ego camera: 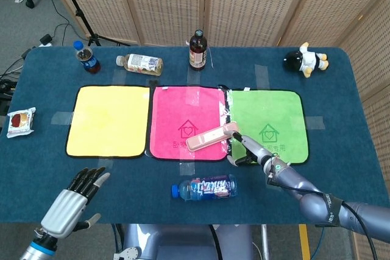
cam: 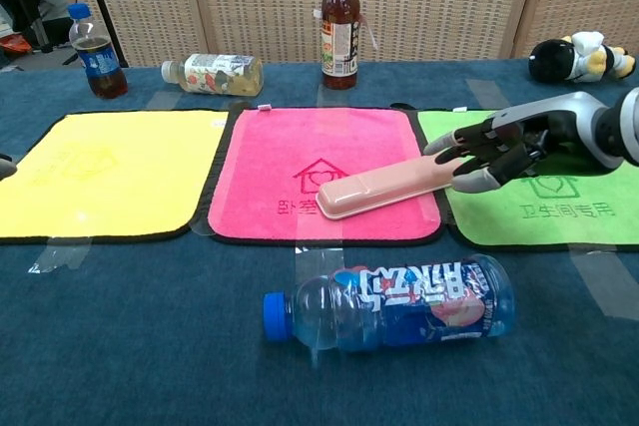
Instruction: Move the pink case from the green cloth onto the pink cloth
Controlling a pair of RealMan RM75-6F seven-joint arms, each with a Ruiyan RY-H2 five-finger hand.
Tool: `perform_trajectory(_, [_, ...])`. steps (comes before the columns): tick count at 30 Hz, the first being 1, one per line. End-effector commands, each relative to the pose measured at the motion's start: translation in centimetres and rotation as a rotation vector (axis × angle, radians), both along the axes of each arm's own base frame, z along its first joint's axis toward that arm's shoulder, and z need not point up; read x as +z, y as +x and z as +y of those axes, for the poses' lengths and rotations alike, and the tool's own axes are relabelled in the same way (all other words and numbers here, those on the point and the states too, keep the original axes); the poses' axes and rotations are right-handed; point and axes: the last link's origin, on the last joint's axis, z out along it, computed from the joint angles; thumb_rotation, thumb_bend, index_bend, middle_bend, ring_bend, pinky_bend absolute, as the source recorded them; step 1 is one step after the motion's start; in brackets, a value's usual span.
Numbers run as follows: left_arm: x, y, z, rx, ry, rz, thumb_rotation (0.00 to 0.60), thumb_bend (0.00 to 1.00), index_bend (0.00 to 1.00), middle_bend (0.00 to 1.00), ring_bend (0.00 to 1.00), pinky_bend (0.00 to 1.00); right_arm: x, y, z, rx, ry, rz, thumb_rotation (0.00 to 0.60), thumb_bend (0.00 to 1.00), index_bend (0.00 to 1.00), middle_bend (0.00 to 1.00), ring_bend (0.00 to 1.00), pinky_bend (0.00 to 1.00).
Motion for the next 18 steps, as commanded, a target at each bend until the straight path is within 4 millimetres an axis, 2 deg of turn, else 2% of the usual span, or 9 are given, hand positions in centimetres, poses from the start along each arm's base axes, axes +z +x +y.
perform_trajectory(1, [0.0, 0.0, 0.0, 0.002, 0.0, -0.001, 0.6, 0.21, 0.0, 0.0, 0.0, 0.02, -0.5, 0.2, 0.1, 0.008, 0.009, -0.001, 0.6, 0.52, 0.06, 0.0, 0.0, 0.0])
perform_trajectory(11, [0.0, 0.0, 0.0, 0.002, -0.005, -0.001, 0.6, 0.21, 0.0, 0.0, 0.0, 0.02, -1.7, 0.9, 0.3, 0.02, 0.036, -0.008, 0.6, 0.52, 0.06, 0.0, 0.0, 0.0])
perform_trajectory(18, [-0.1, -0.2, 0.1, 0.009, -0.01, -0.003, 0.6, 0.21, 0.0, 0.0, 0.0, 0.02, -3.4, 2.9, -0.3, 0.06, 0.065, -0.019, 0.6, 0.52, 0.06, 0.0, 0.0, 0.0])
